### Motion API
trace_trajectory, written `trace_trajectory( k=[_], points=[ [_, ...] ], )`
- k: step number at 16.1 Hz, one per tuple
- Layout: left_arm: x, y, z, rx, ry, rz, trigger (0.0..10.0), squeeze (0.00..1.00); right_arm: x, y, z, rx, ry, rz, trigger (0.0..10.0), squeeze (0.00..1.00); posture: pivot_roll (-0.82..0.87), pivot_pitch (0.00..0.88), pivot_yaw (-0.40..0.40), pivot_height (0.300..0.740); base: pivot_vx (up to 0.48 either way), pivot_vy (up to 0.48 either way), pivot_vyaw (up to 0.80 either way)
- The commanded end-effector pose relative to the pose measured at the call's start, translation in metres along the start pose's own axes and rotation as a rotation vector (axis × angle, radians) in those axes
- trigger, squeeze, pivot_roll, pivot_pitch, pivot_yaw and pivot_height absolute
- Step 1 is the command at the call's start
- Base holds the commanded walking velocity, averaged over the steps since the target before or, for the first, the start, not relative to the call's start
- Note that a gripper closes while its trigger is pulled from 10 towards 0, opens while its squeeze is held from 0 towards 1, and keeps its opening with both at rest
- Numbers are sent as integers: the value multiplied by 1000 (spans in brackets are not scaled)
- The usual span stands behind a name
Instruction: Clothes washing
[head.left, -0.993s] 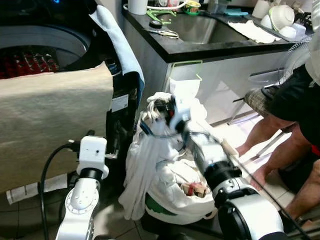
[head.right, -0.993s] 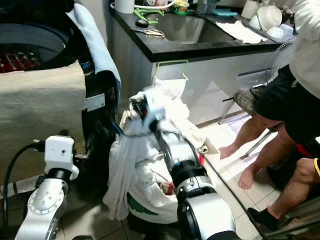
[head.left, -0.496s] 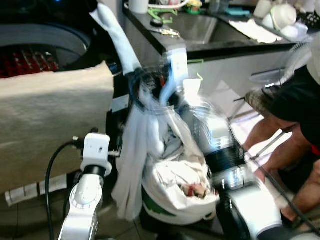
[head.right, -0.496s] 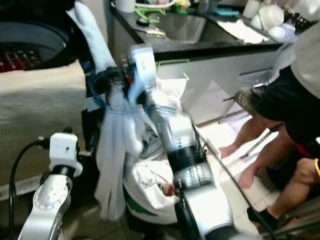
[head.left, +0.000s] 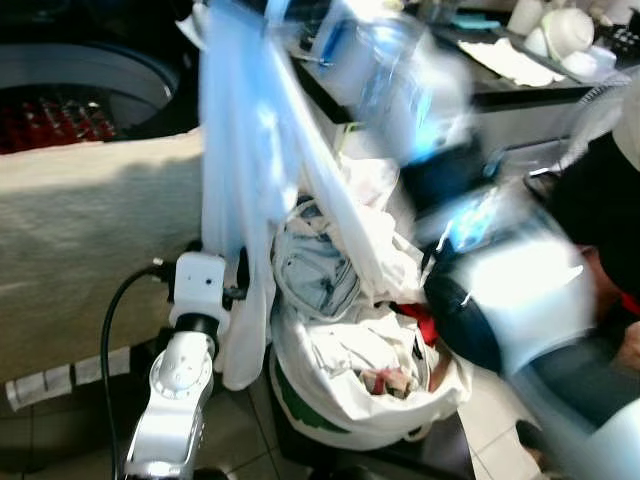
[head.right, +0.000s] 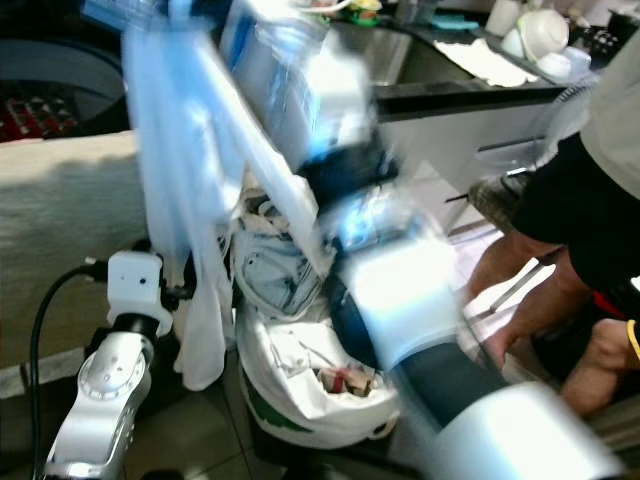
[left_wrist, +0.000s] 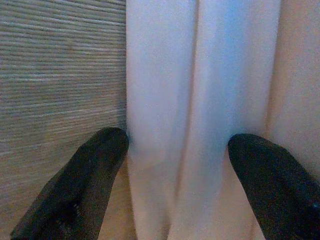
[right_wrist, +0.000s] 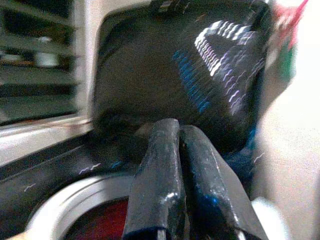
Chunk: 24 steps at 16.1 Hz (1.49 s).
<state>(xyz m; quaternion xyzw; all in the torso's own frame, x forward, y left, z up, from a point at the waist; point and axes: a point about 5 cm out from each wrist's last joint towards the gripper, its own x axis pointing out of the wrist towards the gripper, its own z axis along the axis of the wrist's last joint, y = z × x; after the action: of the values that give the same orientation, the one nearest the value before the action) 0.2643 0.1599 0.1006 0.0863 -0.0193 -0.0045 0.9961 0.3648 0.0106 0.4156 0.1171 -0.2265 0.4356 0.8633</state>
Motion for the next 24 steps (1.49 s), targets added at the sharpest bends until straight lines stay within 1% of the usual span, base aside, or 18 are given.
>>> trace_trajectory(
  k=[1,3,4,5,7,8,9,10,11,12,15,16,17,18,20,21,22,24],
  points=[
    [3,-4,1,0,-8,-6,10000,0,2,-4,33,-49,-116,-18,0,0,175,0,-168,727,0,0,0],
    [6,-6,1,-4,-9,-9,10000,0,12,1,95,-143,-216,-7,0,0,169,0,-167,727,0,0,0],
    [7,-7,1,-6,-8,-11,10000,0,14,5,110,-162,-243,-1,0,0,166,0,-168,727,0,0,0],
    [11,-7,0,-17,-7,-12,10000,0,17,14,146,-216,-306,-9,0,0,160,0,-167,727,0,0,0],
    [15,-9,1,-21,-11,-12,10000,0,15,15,170,-267,-342,-61,0,0,159,0,-169,727,0,0,0],
    [18,-10,2,-25,-17,-11,10000,0,11,11,186,-321,-361,-134,0,0,158,0,-170,727,0,0,0],
    [20,-10,3,-27,-22,-9,10000,0,-2,-1,210,-431,-406,-289,0,0,157,0,-178,727,0,0,0],
    [20,-10,3,-27,-23,-9,10000,0,-6,-5,216,-454,-419,-329,0,0,157,0,-178,727,0,0,0],
    [19,-10,2,-28,-22,-6,10000,0,-18,-13,229,-585,-451,-444,0,0,156,0,-181,727,0,0,0],
    [18,-11,0,-28,-22,-5,10000,0,-26,-20,235,-659,-461,-519,0,0,156,0,-183,727,0,0,0],
    [13,-12,-2,-30,-18,4,10000,0,-23,-40,196,-577,-349,-469,0,0,175,0,-191,727,0,0,0],
    [11,-12,-3,-25,-14,3,10000,0,-20,-44,178,-566,-309,-436,8039,0,174,0,-185,727,0,0,0],
    [10,-12,-4,-4,-4,-1,10000,0,-19,-49,161,-525,-285,-391,10000,0,176,0,-180,727,0,0,0],
    [10,-12,-4,-5,1,-2,10000,0,-19,-52,146,-526,-253,-352,10000,0,170,0,-177,727,0,0,0],
    [8,-11,-4,-10,0,-1,10000,0,-26,-62,108,-443,-219,-265,10000,0,157,0,-168,727,0,0,0],
    [8,-10,-3,-11,-2,-2,10000,0,-43,-77,71,-365,-162,-220,10000,0,151,0,-162,727,0,0,0],
    [9,-10,-2,-12,-3,-8,10000,0,-61,-83,35,-300,-46,-162,10000,1000,145,0,-152,727,0,0,0],
    [11,-12,1,-4,-5,-39,10000,0,-112,-76,-22,-180,99,-70,10000,1000,114,0,-120,727,0,0,0]
  ],
)
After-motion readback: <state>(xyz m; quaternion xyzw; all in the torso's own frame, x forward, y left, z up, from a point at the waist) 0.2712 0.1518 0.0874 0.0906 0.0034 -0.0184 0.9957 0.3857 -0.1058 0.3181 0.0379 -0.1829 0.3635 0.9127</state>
